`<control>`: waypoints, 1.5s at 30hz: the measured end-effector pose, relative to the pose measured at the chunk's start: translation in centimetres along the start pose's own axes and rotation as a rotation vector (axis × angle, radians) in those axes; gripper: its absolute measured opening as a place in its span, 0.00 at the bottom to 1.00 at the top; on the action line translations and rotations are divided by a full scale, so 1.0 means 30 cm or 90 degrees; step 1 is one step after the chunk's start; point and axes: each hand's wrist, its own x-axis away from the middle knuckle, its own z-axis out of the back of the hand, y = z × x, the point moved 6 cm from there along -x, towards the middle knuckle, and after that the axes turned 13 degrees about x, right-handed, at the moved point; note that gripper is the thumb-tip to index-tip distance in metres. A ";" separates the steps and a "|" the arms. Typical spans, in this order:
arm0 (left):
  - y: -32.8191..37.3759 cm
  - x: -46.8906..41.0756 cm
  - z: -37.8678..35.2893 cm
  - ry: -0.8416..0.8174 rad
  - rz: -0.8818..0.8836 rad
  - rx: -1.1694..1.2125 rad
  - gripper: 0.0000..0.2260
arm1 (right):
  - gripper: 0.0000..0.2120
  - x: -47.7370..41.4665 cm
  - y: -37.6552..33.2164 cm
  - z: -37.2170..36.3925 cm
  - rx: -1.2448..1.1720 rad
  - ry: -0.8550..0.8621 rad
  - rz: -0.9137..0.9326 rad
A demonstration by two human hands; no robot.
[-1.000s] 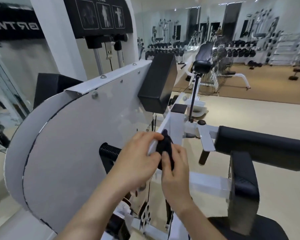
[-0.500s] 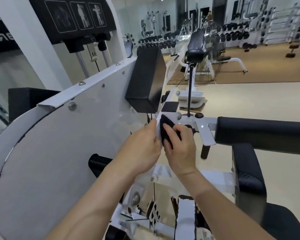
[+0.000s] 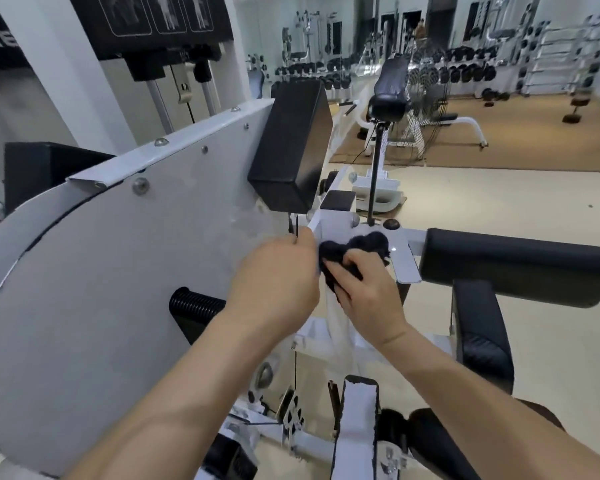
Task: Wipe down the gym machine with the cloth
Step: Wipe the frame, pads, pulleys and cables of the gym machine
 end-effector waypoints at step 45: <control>0.197 -0.172 -0.350 -0.303 -0.252 -0.726 0.29 | 0.09 0.294 0.141 -0.332 -0.142 -0.606 -0.375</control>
